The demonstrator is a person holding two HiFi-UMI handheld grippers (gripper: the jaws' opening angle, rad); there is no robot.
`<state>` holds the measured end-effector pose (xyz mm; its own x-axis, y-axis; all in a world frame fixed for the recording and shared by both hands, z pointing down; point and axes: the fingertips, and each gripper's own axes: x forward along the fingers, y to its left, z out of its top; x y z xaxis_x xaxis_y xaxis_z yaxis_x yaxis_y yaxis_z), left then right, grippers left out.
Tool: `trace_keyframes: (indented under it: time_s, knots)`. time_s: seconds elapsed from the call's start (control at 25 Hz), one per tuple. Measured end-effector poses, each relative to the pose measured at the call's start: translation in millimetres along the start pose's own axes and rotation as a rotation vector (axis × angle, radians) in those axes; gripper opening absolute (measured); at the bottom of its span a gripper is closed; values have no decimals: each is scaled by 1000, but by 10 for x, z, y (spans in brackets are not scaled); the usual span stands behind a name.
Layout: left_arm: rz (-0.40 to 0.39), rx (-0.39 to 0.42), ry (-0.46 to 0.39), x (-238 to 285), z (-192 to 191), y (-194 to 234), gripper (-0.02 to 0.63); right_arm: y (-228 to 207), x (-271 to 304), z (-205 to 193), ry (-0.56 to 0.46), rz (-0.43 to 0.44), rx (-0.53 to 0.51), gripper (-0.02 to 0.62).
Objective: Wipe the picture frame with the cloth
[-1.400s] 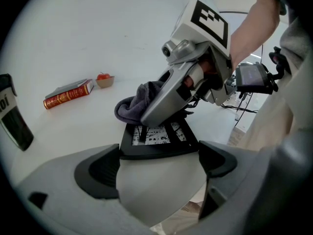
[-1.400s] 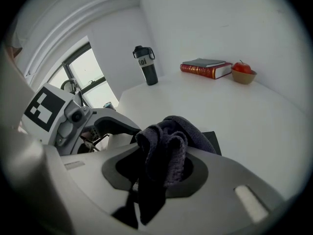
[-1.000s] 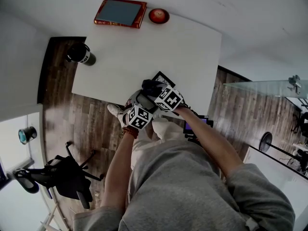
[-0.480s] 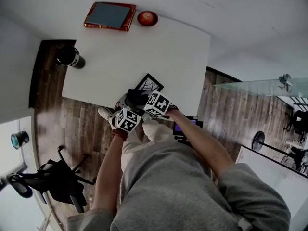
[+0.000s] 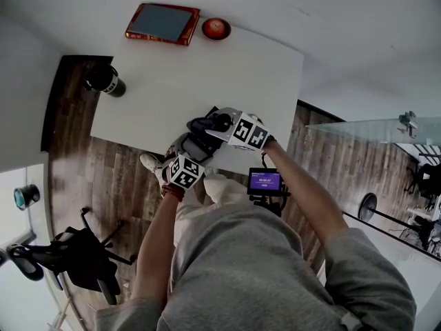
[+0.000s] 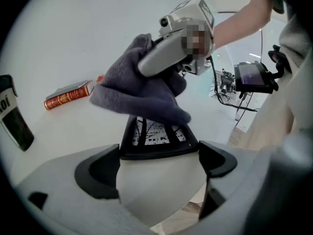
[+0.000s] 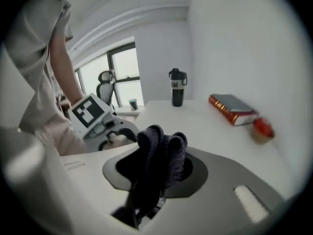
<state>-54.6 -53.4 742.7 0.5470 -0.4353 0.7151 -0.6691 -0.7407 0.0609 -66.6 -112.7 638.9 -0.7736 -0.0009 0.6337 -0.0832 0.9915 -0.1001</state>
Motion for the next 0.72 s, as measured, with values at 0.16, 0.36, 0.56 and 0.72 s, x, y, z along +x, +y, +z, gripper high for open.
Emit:
trace_keyframes:
  time_s: [0.16,0.36,0.56,0.72]
  knots:
    - [-5,-6,8,4,0,3,509,-609,-136,0,127,-294,-341,121]
    - [-7,-11,13,4,-6,-2,509,-555,47,-318,308,-307,-677,121]
    - [-6,-8,11,7,-1,1,509,-316,161,-867,373,-176,-651,118]
    - [-6,-7,10,6,-6,5,509,-248,100,-912,344,-171,-566,117]
